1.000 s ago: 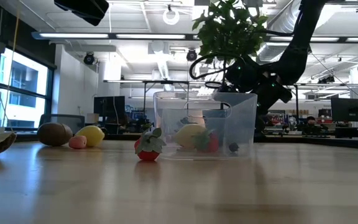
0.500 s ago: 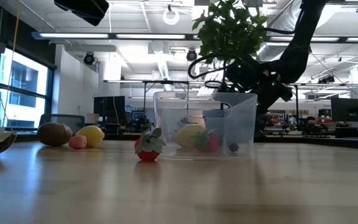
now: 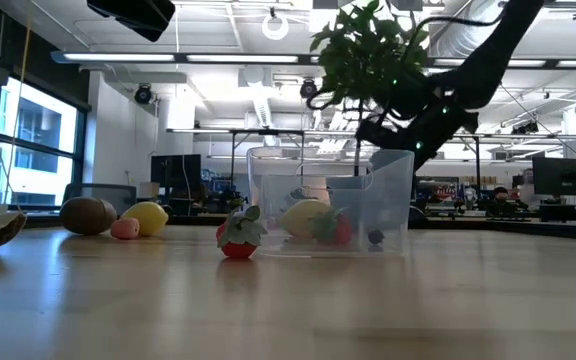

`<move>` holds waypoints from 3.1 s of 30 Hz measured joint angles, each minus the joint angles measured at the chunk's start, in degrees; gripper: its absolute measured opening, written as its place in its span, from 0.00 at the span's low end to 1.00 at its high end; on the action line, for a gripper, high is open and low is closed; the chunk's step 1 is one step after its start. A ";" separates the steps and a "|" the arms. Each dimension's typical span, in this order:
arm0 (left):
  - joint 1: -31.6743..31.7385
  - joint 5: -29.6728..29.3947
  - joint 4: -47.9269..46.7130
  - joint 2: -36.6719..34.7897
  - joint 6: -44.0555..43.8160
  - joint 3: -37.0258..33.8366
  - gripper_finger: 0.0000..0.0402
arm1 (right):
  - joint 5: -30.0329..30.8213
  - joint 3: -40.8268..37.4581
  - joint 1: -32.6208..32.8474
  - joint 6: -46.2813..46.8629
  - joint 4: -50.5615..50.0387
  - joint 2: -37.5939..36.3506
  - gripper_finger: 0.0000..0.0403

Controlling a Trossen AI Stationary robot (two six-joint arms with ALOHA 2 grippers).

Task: Pick and placing Produce into tupperware
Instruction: Put the blackberry into the transparent container, then put the red strawberry into the transparent container

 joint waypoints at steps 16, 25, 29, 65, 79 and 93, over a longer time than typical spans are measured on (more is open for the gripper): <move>0.00 0.00 0.00 0.00 0.00 0.00 0.00 | -1.52 0.00 4.82 5.00 -9.26 -19.14 0.28; 0.01 0.00 -0.02 0.01 -0.01 0.00 0.00 | -6.40 1.04 14.11 20.65 -7.46 -26.59 0.28; 0.00 0.00 -0.02 0.02 0.00 0.00 0.00 | -2.03 6.29 18.21 21.23 -14.99 -24.22 0.28; 0.01 0.00 -0.01 0.01 -0.01 -0.01 0.00 | 3.88 47.41 20.33 7.75 -64.75 22.48 0.28; 0.01 0.00 0.00 0.02 -0.02 0.00 0.00 | -1.73 47.41 20.33 4.16 -64.71 22.38 0.30; 0.01 0.00 -0.02 0.02 0.00 -0.02 0.00 | -1.75 47.41 20.31 4.61 -66.30 22.38 0.43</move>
